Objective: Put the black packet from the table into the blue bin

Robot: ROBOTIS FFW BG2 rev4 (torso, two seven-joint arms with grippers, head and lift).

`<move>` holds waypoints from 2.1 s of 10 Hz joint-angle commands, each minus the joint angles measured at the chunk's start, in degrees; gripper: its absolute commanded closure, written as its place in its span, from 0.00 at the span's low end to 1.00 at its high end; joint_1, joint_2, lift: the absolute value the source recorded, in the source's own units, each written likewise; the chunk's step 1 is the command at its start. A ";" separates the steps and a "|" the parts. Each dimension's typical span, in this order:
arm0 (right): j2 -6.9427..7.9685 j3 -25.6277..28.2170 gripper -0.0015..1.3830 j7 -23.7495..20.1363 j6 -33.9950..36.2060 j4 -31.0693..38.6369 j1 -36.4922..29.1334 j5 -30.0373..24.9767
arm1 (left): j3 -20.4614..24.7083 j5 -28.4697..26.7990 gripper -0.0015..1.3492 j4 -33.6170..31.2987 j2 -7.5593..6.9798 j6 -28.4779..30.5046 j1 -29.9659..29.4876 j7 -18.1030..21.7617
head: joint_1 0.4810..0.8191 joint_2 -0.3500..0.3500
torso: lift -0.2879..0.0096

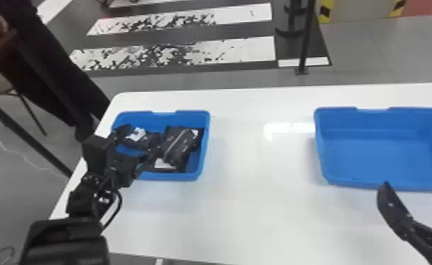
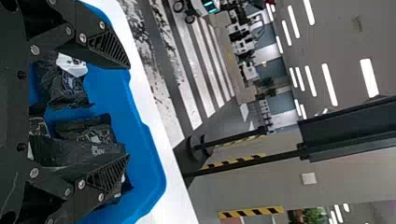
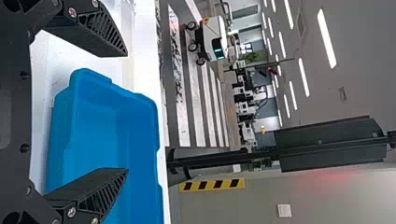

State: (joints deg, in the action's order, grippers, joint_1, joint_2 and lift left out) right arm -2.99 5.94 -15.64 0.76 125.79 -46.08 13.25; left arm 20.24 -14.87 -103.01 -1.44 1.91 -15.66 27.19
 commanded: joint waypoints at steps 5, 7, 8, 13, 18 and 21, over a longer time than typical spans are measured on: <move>0.00 0.00 0.10 0.00 -0.06 0.14 -0.32 0.11 | -2.88 20.35 0.09 0.00 1.59 -29.90 -18.23 -10.58 | 0.63 0.77 | 0.60; 0.00 0.00 0.10 0.00 -0.06 0.14 -0.32 0.11 | -4.59 26.29 0.09 -0.42 1.59 -34.82 -22.87 -12.07 | 0.63 0.77 | 0.60; 0.00 0.00 0.10 0.00 0.08 0.14 -0.32 0.11 | -4.59 26.64 0.09 -1.97 1.59 -34.68 -24.70 -12.24 | 0.63 0.77 | 0.60; 0.00 -0.23 0.10 0.00 0.08 0.28 -0.32 0.00 | -5.16 26.98 0.10 -5.91 1.59 -32.01 -29.34 -13.39 | 0.63 0.79 | 0.60; 0.09 -0.23 0.10 0.00 -0.06 0.56 -0.32 0.00 | -5.62 26.87 0.10 -6.05 1.59 -32.29 -29.48 -13.83 | 0.63 0.78 | 0.60; 0.09 -0.23 0.10 0.00 -0.06 0.56 -0.32 0.11 | -5.62 27.09 0.10 -6.05 1.59 -32.71 -29.76 -14.00 | 0.63 0.78 | 0.60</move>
State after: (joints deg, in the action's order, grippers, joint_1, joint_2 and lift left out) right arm -2.90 5.71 -15.64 0.70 126.35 -46.40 13.36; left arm 14.63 12.16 -109.05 -0.09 -30.77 -45.36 13.18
